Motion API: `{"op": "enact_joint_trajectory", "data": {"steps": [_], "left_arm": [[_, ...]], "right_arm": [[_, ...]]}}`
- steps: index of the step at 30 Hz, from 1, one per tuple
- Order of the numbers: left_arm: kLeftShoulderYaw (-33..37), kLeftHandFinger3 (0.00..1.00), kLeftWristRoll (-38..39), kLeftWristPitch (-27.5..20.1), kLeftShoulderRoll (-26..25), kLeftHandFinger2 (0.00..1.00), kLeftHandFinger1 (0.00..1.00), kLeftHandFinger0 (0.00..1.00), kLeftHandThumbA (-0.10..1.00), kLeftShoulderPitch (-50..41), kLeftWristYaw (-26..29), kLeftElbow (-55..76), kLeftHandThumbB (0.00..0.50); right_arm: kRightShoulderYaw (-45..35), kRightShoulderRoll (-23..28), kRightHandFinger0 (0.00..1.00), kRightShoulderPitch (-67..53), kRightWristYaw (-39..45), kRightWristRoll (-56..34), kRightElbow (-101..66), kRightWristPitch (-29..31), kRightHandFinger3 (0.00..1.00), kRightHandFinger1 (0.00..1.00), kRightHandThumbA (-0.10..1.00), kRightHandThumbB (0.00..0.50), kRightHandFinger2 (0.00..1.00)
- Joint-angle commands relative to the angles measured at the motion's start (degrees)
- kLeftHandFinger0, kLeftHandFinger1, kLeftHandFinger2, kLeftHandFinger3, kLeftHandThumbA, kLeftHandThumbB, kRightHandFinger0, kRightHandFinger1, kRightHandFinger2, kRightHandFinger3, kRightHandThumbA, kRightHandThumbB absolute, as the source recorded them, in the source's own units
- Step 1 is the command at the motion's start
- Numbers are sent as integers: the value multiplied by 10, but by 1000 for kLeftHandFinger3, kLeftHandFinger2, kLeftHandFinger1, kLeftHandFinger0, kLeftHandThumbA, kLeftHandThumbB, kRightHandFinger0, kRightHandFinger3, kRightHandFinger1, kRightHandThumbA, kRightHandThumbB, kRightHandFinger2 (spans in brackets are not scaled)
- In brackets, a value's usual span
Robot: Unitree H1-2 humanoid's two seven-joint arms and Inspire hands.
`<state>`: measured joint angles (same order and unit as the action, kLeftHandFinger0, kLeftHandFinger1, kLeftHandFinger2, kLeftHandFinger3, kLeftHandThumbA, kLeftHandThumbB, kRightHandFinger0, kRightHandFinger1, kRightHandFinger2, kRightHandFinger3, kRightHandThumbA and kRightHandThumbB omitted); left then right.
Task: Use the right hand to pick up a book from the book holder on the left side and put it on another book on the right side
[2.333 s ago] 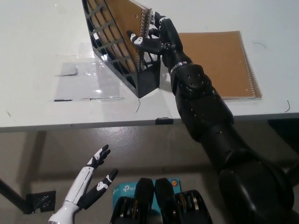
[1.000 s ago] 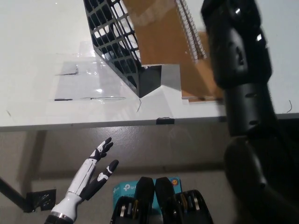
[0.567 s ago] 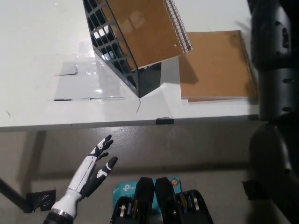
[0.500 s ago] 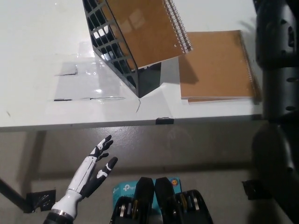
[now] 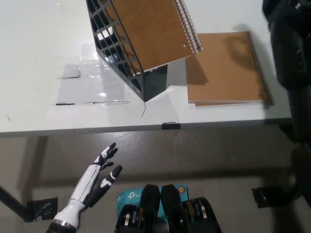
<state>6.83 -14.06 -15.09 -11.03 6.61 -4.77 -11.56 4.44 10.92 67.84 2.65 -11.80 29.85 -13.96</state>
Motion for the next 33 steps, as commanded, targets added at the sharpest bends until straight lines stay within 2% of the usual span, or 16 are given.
{"op": "enact_joint_trajectory", "data": {"steps": [1, 5, 12, 16, 23, 27, 31, 33], "left_arm": [[2, 1000, 5, -20, 1, 1000, 1000, 892, 933, -2, 3, 14, 245], [4, 1000, 9, -15, -1, 1000, 1000, 896, 930, -10, -4, 25, 234], [3, 1000, 8, -11, -4, 1000, 981, 872, 925, -9, -5, 27, 233], [3, 1000, 5, -9, -5, 1000, 978, 870, 934, -5, -5, 27, 244], [4, 1000, 7, -20, -5, 1000, 964, 852, 926, -7, -4, 20, 228], [4, 1000, 1, -19, -6, 1000, 958, 831, 947, -8, -1, 20, 244], [5, 1000, 0, -20, -7, 1000, 960, 832, 958, -8, -2, 20, 236], [7, 1000, 2, -21, -6, 1000, 960, 834, 955, -15, -4, 21, 233]], "right_arm": [[83, 9, 1000, 27, 54, 88, -28, -28, 1000, 1000, 891, 500, 1000], [112, -4, 1000, 31, 43, 107, -3, -25, 1000, 1000, 895, 500, 1000], [90, -37, 1000, 56, 43, 96, 90, -10, 1000, 1000, 877, 500, 1000], [75, -42, 1000, 66, 45, 95, 118, -2, 1000, 1000, 877, 500, 1000], [60, -46, 1000, 71, 42, 103, 143, 1, 1000, 1000, 870, 500, 1000], [56, -44, 1000, 74, 38, 110, 148, -5, 1000, 1000, 874, 500, 1000], [56, -41, 1000, 72, 46, 113, 153, -2, 1000, 1000, 885, 500, 1000], [53, -44, 1000, 63, 48, 109, 151, -3, 1000, 1000, 859, 500, 1000]]}}
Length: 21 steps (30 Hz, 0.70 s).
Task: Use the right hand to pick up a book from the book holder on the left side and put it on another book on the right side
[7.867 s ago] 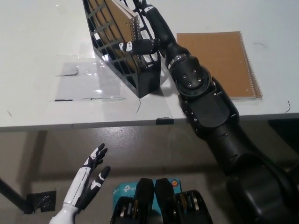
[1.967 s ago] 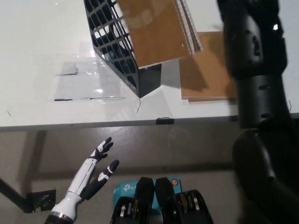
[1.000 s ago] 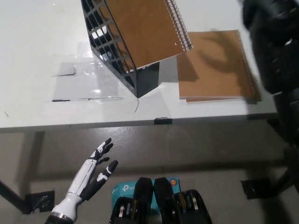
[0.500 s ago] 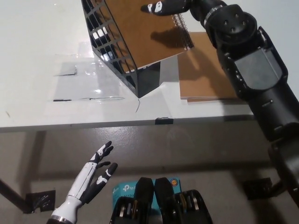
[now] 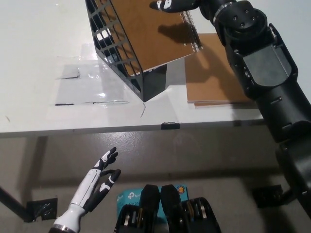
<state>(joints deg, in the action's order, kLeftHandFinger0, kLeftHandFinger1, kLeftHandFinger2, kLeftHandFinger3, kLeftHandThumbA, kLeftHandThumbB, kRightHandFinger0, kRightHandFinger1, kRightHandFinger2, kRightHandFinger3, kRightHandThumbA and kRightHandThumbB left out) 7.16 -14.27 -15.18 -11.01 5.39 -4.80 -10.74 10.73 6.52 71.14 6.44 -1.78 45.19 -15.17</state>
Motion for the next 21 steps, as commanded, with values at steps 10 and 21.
{"op": "enact_joint_trajectory", "data": {"steps": [10, 21], "left_arm": [[6, 1000, 4, -11, -6, 1000, 958, 836, 948, -19, -5, 21, 249], [6, 1000, 9, -5, -6, 1000, 948, 829, 939, -19, -8, 25, 258]], "right_arm": [[-22, -10, 1000, 12, 14, 9, 19, 34, 1000, 1000, 809, 500, 1000], [-20, -19, 1000, 12, 9, 26, 66, 41, 1000, 1000, 758, 500, 1000]]}}
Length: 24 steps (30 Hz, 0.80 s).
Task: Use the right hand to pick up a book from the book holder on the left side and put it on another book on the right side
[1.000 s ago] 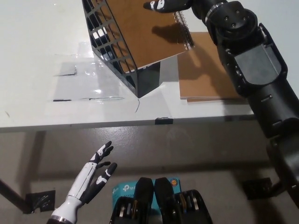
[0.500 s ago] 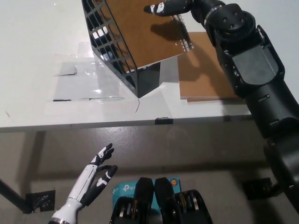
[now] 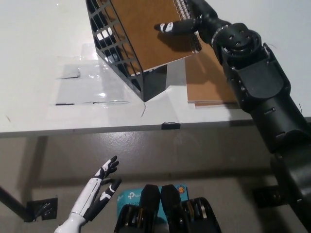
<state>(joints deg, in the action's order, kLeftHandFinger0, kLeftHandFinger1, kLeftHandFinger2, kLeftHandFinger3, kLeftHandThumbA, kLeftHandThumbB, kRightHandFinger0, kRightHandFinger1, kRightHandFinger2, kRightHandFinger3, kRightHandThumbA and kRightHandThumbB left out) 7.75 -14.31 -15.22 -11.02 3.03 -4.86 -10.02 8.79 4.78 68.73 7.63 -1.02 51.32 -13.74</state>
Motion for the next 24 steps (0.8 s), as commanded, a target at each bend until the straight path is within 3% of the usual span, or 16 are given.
{"op": "enact_joint_trajectory", "data": {"steps": [1, 2, 3, 4, 5, 6, 7, 8, 10, 11, 14, 16, 20, 24], "left_arm": [[-1, 1000, 10, -4, -5, 1000, 947, 829, 936, 6, -7, 18, 257], [-1, 1000, 9, -1, -5, 1000, 941, 825, 932, 6, -7, 19, 261], [-1, 1000, 8, 0, -5, 1000, 940, 823, 931, 6, -6, 20, 261], [-1, 1000, 9, -1, -6, 1000, 938, 822, 931, 7, -7, 19, 260], [0, 1000, 10, -4, -7, 1000, 937, 821, 930, 8, -9, 18, 257], [0, 1000, 11, -9, -7, 1000, 930, 816, 919, 10, -9, 14, 242], [1, 1000, 9, -12, -8, 1000, 928, 814, 918, 13, -8, 11, 239], [1, 1000, 9, -13, -8, 1000, 926, 812, 917, 14, -8, 10, 238], [1, 1000, 7, -15, -8, 1000, 915, 801, 923, 17, -7, 7, 239], [2, 1000, 7, -12, -8, 1000, 910, 797, 928, 17, -8, 8, 245], [1, 1000, 7, -6, -11, 1000, 901, 787, 923, 23, -10, 12, 233], [0, 1000, 12, -9, -10, 1000, 890, 777, 891, 26, -12, 9, 209], [3, 1000, 10, -12, -10, 1000, 882, 769, 870, 28, -11, 8, 191], [3, 1000, 12, -21, -9, 1000, 853, 744, 877, 31, -9, 1, 179]], "right_arm": [[5, -3, 1000, 42, -13, 28, 14, 26, 1000, 1000, 738, 500, 1000], [5, -7, 924, 51, -28, 34, 30, 20, 1000, 1000, 645, 498, 1000], [4, -8, 707, 54, -32, 36, 36, 18, 1000, 914, 628, 500, 1000], [-5, -16, 30, 61, -68, 40, 53, 20, 623, 146, 85, 315, 384], [7, -17, 1, 58, -89, 60, 58, 44, 317, 40, -31, 278, 271], [2, -21, 0, 56, -107, 61, 68, 69, 360, 139, -97, 234, 432], [-5, -23, 0, 56, -109, 56, 73, 77, 540, 258, -100, 198, 612], [-10, -24, 0, 55, -109, 51, 75, 82, 664, 309, -100, 163, 706], [-21, -26, 0, 54, -110, 43, 74, 96, 762, 315, -100, 134, 740], [-27, -27, 0, 54, -112, 40, 76, 104, 824, 375, -100, 130, 803], [-56, -32, 0, 62, -119, 23, 72, 112, 861, 436, -100, 120, 807], [-73, -35, 0, 63, -117, 15, 65, 116, 797, 461, -100, 114, 787], [-103, -39, 0, 61, -107, 1, 46, 122, 781, 477, -100, 110, 778], [-152, -47, 0, 63, -84, -42, 18, 125, 844, 480, -100, 123, 817]]}}
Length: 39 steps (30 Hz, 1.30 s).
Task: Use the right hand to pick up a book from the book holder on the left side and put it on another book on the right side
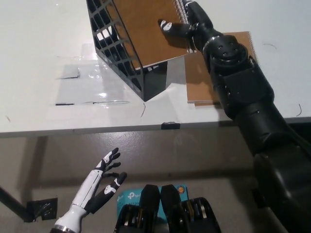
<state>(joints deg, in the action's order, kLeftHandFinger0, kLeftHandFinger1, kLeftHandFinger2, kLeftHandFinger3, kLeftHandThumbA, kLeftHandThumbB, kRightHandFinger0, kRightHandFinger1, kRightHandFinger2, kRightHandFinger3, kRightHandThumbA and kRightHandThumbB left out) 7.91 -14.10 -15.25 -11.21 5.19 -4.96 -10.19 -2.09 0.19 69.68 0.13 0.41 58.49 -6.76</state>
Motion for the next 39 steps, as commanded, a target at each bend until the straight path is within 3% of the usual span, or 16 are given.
{"op": "enact_joint_trajectory", "data": {"steps": [1, 9, 19, 25, 28, 32, 34, 39], "left_arm": [[0, 1000, 14, -14, -4, 1000, 851, 743, 861, 15, -9, 3, 184], [1, 1000, 8, -26, -5, 989, 826, 715, 865, 33, -3, -7, 171], [1, 1000, 7, -23, -6, 1000, 829, 706, 894, 42, -4, -12, 167], [3, 1000, 7, -20, -4, 1000, 829, 704, 899, 40, -5, -11, 163], [2, 1000, 6, -19, -3, 997, 821, 695, 908, 42, -3, -10, 155], [1, 1000, 10, -27, -4, 995, 822, 698, 916, 43, -3, -15, 166], [0, 1000, 14, -27, -3, 999, 825, 701, 913, 43, -4, -16, 170], [0, 1000, 10, -25, -4, 998, 819, 691, 924, 43, -1, -14, 175]], "right_arm": [[-58, -1, 0, 61, -4, -68, -59, 57, 845, 479, -100, 123, 823], [-114, -6, 0, 75, 12, -121, -198, -5, 815, 484, -100, 104, 828], [-151, 2, 0, 82, 18, -174, -297, -80, 808, 445, -100, 116, 808], [-190, 2, 0, 75, 16, -225, -297, -112, 845, 450, -100, 87, 849], [-259, -5, 0, 87, 21, -316, -272, -153, 960, 426, -100, 35, 889], [-327, 0, 0, 101, 4, -370, -236, -184, 1000, 391, -100, 82, 797], [-357, 2, 0, 105, -26, -377, -226, -182, 1000, 381, -100, 89, 799], [-377, 35, 0, 96, 12, -417, -190, -202, 1000, 243, -100, 86, 644]]}}
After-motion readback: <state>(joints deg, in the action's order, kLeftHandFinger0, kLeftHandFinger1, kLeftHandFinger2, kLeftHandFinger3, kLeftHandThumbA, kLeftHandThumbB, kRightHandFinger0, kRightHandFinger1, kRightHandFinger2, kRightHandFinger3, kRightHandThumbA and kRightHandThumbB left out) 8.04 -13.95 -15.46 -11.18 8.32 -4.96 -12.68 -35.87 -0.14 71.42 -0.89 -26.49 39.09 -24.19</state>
